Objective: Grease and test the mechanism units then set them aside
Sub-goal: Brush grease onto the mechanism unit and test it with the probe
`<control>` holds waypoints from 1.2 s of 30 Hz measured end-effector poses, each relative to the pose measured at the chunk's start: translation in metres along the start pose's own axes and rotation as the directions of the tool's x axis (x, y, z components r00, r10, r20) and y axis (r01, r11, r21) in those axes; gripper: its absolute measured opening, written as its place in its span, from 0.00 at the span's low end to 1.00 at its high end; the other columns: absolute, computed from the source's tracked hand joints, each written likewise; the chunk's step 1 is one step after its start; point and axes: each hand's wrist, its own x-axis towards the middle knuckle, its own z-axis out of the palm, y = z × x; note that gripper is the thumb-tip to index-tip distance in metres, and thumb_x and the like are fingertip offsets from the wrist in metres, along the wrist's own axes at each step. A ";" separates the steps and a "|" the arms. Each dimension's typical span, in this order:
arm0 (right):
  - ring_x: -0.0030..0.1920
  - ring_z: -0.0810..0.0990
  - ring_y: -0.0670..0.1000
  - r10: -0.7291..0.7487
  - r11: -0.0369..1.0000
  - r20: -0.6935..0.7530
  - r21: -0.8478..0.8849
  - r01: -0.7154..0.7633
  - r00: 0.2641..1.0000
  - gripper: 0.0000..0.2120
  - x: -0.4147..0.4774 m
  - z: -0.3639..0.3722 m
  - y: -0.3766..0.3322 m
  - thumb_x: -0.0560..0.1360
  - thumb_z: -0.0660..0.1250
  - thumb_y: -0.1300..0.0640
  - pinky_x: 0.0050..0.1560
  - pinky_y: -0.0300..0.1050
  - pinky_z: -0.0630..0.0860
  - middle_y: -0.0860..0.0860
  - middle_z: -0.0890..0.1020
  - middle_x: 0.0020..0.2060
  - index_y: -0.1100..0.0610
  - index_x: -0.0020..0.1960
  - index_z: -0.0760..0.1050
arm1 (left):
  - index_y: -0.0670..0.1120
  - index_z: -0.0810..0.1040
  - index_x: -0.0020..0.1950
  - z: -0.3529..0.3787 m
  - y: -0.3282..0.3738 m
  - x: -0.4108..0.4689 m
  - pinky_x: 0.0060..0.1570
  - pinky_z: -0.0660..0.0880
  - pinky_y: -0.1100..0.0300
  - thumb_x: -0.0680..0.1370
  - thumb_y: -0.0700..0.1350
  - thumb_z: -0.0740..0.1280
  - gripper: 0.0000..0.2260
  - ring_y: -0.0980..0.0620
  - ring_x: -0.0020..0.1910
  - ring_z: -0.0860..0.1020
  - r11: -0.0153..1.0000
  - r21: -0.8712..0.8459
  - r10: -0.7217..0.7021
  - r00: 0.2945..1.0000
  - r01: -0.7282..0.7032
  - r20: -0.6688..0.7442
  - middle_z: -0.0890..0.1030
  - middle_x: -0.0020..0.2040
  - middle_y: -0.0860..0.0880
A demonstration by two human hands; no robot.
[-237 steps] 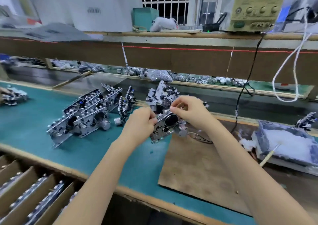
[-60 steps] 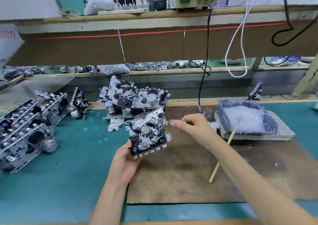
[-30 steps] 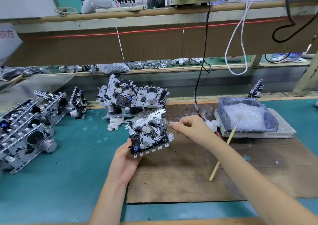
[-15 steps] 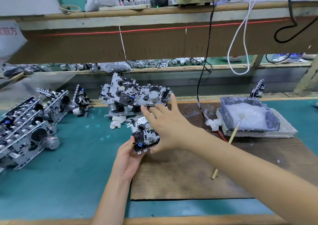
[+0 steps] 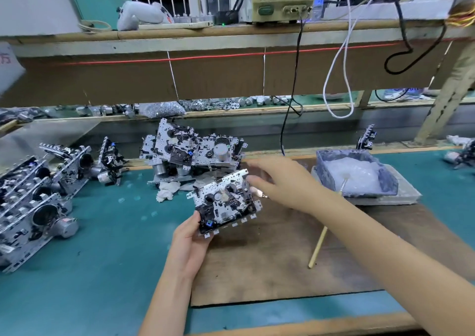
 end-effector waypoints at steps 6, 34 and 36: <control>0.59 0.73 0.58 0.441 0.870 0.389 -0.407 -0.278 0.809 0.18 -0.044 -0.007 0.041 0.79 0.54 0.46 0.47 0.46 0.67 0.59 0.75 0.57 0.59 0.57 0.73 | 0.44 0.86 0.34 0.003 0.000 0.001 0.37 0.78 0.64 0.82 0.40 0.53 0.25 0.55 0.38 0.83 1.000 -0.018 0.013 1.000 -0.013 -0.022 0.85 0.40 0.48; 0.34 0.78 0.41 -0.046 0.786 -0.354 0.565 0.252 0.934 0.08 -0.049 -0.022 -0.004 0.73 0.63 0.60 0.34 0.34 0.73 0.41 0.80 0.34 0.54 0.49 0.79 | 0.45 0.86 0.33 0.002 -0.001 0.002 0.36 0.79 0.63 0.81 0.41 0.54 0.24 0.55 0.37 0.83 1.000 0.003 0.013 0.998 -0.013 -0.066 0.85 0.38 0.49; 0.31 0.77 0.45 -0.064 0.774 -0.317 0.583 0.248 0.946 0.06 -0.046 -0.014 -0.008 0.72 0.63 0.60 0.32 0.36 0.72 0.42 0.79 0.32 0.56 0.45 0.78 | 0.45 0.86 0.35 0.003 -0.001 0.002 0.34 0.79 0.64 0.81 0.41 0.55 0.23 0.55 0.37 0.83 1.000 0.015 0.012 0.997 -0.011 -0.076 0.85 0.38 0.49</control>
